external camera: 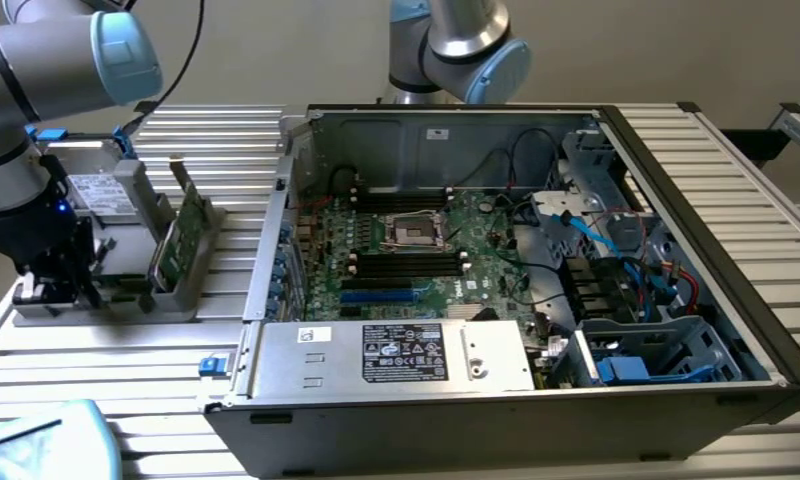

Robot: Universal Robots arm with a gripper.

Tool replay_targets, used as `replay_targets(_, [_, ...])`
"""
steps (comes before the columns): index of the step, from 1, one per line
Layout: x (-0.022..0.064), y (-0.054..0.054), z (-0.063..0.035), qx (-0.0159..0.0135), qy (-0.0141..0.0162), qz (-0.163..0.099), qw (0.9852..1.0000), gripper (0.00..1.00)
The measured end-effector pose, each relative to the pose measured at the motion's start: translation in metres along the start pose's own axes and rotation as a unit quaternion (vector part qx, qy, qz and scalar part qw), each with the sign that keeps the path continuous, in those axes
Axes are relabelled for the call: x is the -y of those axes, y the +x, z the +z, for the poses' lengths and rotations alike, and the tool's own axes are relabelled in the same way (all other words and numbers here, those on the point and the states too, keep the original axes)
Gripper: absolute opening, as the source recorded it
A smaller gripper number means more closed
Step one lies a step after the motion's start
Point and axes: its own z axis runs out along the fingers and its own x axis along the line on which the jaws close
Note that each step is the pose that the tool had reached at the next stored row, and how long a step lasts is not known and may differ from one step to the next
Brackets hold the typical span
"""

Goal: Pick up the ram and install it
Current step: 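Pick up the ram and move it above insertion slot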

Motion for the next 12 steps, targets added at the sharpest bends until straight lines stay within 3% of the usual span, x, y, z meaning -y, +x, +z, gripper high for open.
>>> replay_targets(7, [-0.0004,0.000,-0.0097,0.0000,0.0000,0.000,1.0000,0.14])
replay_targets(12, [-0.0014,0.000,-0.0268,0.0000,0.0000,0.000,1.0000,0.14])
